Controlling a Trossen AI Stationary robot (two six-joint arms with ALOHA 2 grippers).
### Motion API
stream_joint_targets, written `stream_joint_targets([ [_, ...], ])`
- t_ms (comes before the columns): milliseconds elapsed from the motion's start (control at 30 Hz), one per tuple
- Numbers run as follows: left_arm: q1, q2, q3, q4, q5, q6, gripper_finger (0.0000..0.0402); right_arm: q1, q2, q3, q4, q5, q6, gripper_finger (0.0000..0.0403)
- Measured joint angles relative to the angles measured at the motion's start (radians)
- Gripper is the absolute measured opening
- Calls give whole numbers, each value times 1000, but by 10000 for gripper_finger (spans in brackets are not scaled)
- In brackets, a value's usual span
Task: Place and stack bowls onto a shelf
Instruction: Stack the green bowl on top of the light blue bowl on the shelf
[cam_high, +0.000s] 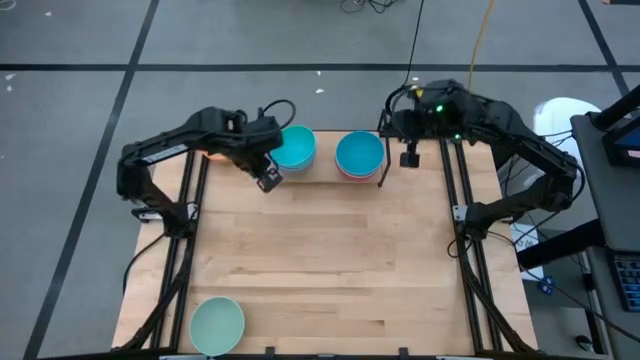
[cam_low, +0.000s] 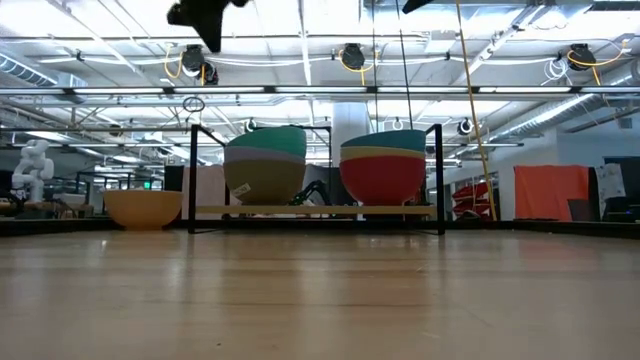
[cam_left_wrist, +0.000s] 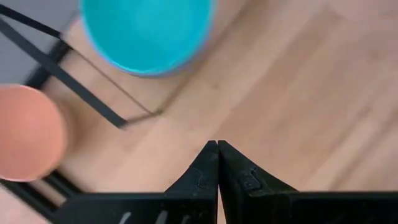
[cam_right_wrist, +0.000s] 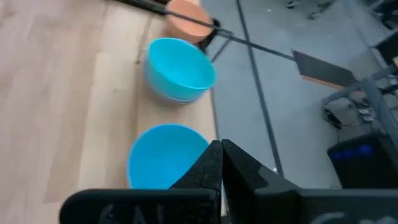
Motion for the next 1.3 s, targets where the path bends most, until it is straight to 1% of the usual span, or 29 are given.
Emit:
stream_joint_targets([
  [100,-72,-45,-1,3,22,-67,1,67,21,0,-23,0,13,0],
  [200,-170,-92,-1,1,33,-129,1,129,35,0,-23,0,47,0],
  [467,-500,-117,-3,4,36,-289,1,264,47,0,10,4,128,0],
  [567,-606,-118,-37,3,47,-389,4,301,48,0,11,4,132,0],
  [700,-716,-116,-116,4,116,-541,13,332,47,0,30,5,125,0],
  [833,-786,-115,-211,14,152,-681,18,350,45,0,36,6,79,0],
  [933,-811,-114,-279,55,217,-777,20,356,44,0,36,6,70,0],
  [1000,-824,-114,-325,102,267,-812,20,359,44,0,32,6,67,0],
  [1067,-836,-114,-368,159,297,-827,20,364,44,0,24,6,52,0],
  [1233,-860,-114,-483,309,304,-878,21,378,44,0,22,6,42,0],
  [1300,-861,-114,-525,361,340,-897,21,385,44,0,22,6,37,0],
])
